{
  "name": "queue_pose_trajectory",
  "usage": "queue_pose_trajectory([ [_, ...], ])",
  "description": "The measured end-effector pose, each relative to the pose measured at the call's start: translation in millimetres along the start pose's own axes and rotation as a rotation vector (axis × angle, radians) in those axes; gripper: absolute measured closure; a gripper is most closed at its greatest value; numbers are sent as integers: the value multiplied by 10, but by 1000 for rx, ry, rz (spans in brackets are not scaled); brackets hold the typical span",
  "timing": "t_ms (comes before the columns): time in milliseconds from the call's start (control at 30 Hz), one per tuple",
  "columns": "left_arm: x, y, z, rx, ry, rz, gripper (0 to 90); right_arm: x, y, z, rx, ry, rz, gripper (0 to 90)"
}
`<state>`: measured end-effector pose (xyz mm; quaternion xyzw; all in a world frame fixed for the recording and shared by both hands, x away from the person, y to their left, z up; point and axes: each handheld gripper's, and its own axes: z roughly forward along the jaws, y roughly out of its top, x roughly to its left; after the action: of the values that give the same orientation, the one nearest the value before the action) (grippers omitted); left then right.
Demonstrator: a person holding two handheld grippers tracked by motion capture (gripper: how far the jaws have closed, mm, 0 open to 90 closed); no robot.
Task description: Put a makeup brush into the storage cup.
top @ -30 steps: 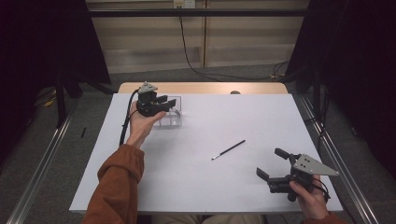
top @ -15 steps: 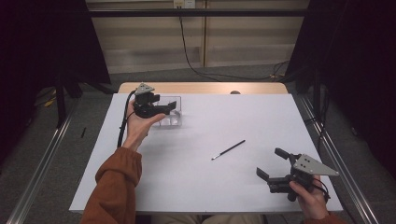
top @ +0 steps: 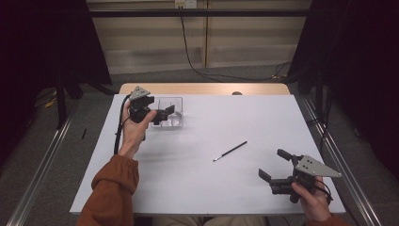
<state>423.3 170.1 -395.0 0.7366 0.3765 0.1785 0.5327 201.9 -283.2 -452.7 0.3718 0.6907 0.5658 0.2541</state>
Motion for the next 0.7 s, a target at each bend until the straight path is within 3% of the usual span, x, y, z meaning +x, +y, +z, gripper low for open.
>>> queue_pose_trajectory([
  [533,-28,-177,-298,-13,22,66,34,-1,-2,6,6,-7,0,0],
  [600,-28,-204,-327,-24,8,43,27,-1,-2,8,7,-7,1,0],
  [700,-44,-230,-374,-16,13,56,25,0,-3,8,9,-7,0,0],
])
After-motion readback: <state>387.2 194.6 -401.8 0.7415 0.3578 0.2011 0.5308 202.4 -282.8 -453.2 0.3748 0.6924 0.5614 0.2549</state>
